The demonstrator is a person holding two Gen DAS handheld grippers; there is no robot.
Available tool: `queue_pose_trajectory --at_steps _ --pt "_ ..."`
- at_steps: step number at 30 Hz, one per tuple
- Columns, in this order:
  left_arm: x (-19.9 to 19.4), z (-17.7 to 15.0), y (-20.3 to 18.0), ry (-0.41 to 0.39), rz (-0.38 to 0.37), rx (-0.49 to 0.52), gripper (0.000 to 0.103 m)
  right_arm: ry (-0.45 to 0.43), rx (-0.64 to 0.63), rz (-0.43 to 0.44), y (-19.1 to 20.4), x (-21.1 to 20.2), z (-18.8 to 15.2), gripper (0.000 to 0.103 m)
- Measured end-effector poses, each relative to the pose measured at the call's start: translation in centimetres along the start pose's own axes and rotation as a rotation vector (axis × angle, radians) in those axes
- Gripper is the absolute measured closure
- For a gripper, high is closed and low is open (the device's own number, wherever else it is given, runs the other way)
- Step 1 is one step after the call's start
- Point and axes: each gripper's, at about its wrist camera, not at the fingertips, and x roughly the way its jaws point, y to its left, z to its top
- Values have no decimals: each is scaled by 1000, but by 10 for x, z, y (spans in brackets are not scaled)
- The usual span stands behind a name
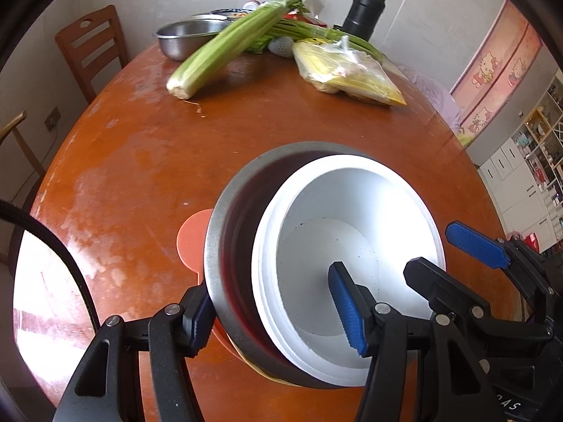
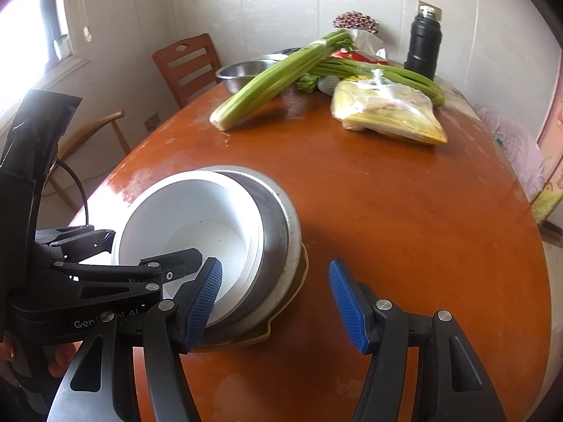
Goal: Organize plates and bowls
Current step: 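Open both grippers and withdraw them from the steel bowl rim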
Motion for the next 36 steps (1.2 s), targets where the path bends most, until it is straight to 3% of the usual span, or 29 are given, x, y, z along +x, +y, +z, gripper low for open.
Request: queue_pose_trajectory --at_steps 21,30,36 --pt "7 -1 -30 5 -12 37 43 -2 35 -32 -29 -11 -11 37" --pt "3 -4 -25 -2 27 20 43 -13 40 -32 -26 -13 -11 37" --pt "-22 -6 -14 -77 84 -6 43 -59 51 -34 -26 -24 -13 37"
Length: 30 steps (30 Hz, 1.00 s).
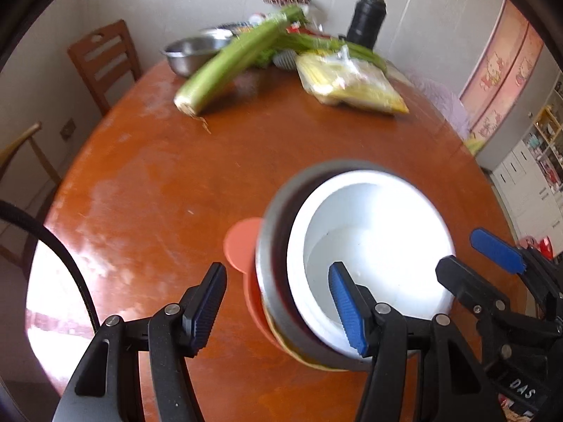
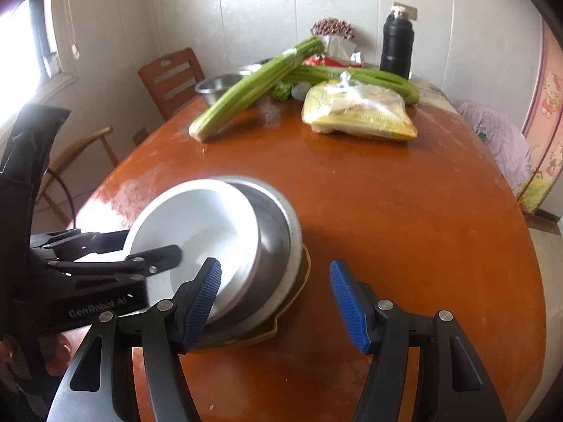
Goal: Organize plates and bowls
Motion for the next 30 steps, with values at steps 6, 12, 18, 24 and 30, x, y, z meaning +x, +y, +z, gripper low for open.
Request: queue_pose_trajectory --at_steps 6,12,18,24,30 --pt "-34 -6 -6 -96 22 21 43 -51 16 1 -3 -22 -3 37" --pt "-55 -30 -21 -126 47 72 43 -100 26 11 -1 -48 -20 37" --pt "-69 -54 -29 -153 63 89 43 -117 36 2 3 -67 -46 35" --pt "-72 -86 -33 -162 61 91 42 -116 46 -3 7 -75 -75 35" --pt "-71 -108 -36 -162 75 104 41 -109 64 -4 11 -77 -99 33"
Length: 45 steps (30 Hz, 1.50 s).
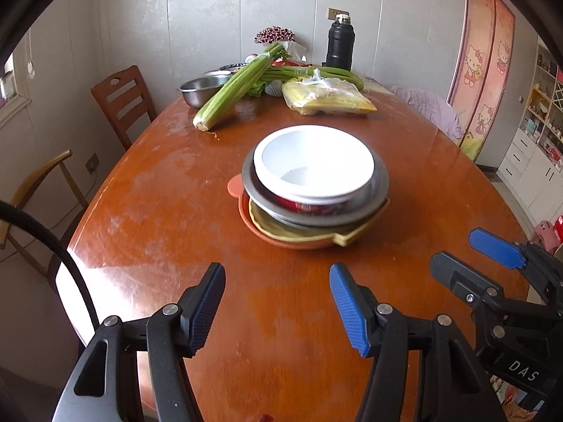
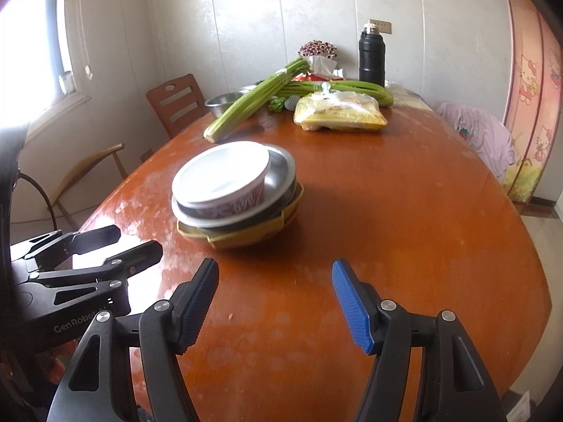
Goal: Organize plates and bowls
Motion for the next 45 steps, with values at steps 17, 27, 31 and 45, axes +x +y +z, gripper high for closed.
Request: queue_pose_trajectory --at_steps 17,27,31,45 --pt "-5 -18 3 9 -18 7 41 -22 -1 -27 12 -16 -19 32" --pt "-6 -23 6 15 -23 1 41 -18 -29 -36 21 -13 -23 32" --pt "-7 -25 7 13 -15 2 41 -18 -24 -30 22 -12 -24 32" --pt "-6 -29 8 14 -11 6 40 0 -8 -37 19 -3 -32 32"
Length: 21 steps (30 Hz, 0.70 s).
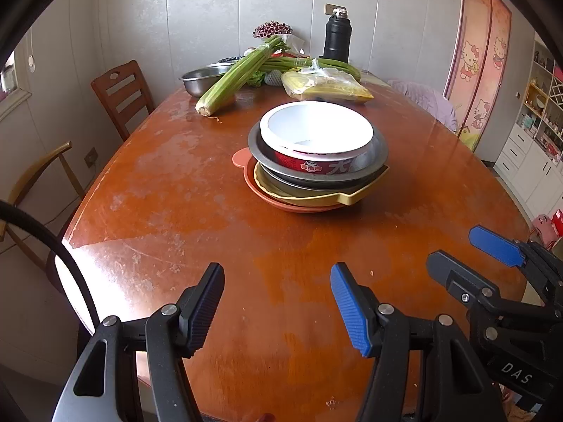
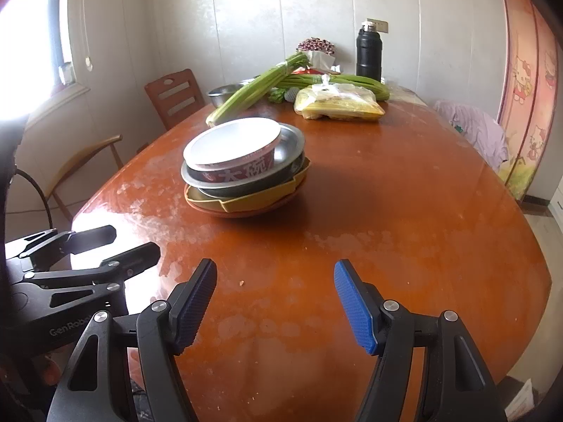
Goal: Organize plates and bowls
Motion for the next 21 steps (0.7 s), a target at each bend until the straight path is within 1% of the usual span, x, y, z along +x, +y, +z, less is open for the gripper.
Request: queue_pose_trajectory --at_steps 21 --pt "7 -5 3 27 -5 -11 40 -10 1 -22 -1 -5 -4 32"
